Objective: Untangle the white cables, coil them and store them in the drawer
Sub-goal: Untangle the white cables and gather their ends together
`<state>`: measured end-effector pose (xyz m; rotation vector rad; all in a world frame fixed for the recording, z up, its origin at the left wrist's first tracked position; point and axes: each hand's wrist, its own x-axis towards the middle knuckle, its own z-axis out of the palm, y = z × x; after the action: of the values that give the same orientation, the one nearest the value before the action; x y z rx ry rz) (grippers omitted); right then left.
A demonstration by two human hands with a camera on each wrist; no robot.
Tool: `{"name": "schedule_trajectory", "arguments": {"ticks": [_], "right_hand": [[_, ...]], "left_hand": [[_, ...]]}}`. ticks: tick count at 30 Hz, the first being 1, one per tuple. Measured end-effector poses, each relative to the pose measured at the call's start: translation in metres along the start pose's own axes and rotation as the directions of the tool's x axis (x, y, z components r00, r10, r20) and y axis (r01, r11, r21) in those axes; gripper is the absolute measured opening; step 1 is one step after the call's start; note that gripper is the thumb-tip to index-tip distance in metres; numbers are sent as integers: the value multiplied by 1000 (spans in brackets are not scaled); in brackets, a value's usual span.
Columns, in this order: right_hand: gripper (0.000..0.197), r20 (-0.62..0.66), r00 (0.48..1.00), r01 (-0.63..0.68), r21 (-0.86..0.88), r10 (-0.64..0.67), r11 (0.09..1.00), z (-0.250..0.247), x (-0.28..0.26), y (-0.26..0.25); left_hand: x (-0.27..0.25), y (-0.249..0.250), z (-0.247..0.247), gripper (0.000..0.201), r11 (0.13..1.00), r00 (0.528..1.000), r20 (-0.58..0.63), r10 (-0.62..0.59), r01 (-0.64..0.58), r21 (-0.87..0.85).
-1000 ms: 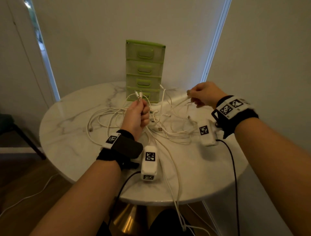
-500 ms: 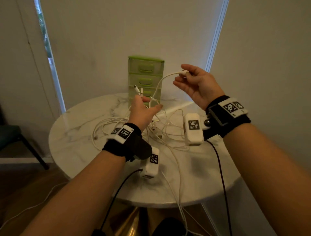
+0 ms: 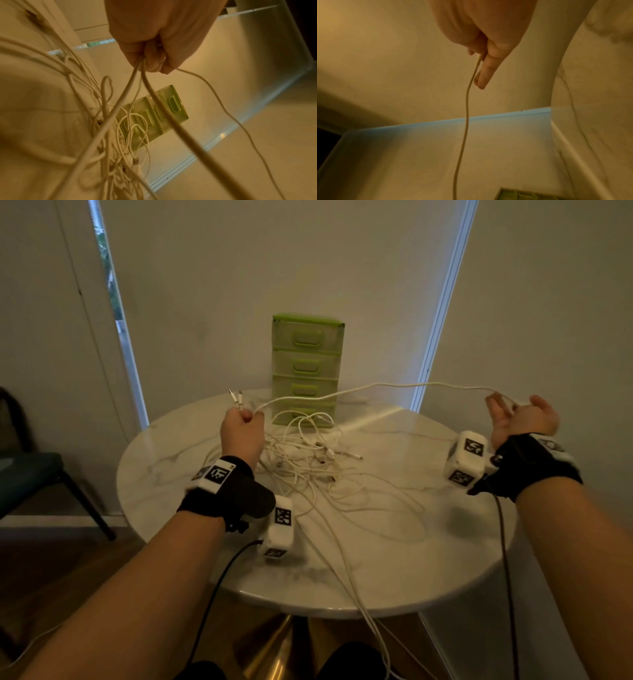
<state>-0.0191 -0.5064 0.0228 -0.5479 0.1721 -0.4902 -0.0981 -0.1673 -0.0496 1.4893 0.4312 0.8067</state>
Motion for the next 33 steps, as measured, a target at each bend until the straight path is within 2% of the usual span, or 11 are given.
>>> {"name": "schedule_trajectory", "arguments": {"ticks": [3,7,10,14,16,18,21,23,26,30,33], "right_hand": [[38,-68,998,-13,25,14,1000,-10,6,5],[17,148,941,-329,203,303,922,-1,-10,17],[17,194,974,-144,108,121,984,11,-14,27],[32,331,891,-234,-252,311,939,46,-46,50],[40,390,802,-185,-558,452,809,55,-68,63],[32,363,714,-59,-821,599,568,60,-91,75],[43,222,592,62,-971,775,231,60,-108,93],[53,173,510,81,-985,843,153,59,-118,102],[31,299,475,43,-947,828,317,57,-129,111],[41,360,497,-60,-894,790,444,60,-123,112],[28,369,553,-112,-855,747,506,60,-113,108]], "left_hand": [[0,4,4,30,996,998,35,50,-47,-78],[-11,21,18,32,983,969,166,185,-182,-33],[-19,32,27,32,954,924,258,282,-299,28],[-25,41,33,35,891,849,346,400,-449,71],[-24,42,35,37,874,819,380,430,-484,54],[-24,42,36,31,852,791,409,456,-521,57],[-27,44,35,27,832,751,442,491,-555,18],[-32,45,35,29,839,729,483,485,-544,-22],[-40,45,38,12,889,718,558,416,-451,-82],[-40,47,41,13,915,712,584,389,-374,-153],[-36,49,41,28,953,815,495,302,-249,-171]]}}
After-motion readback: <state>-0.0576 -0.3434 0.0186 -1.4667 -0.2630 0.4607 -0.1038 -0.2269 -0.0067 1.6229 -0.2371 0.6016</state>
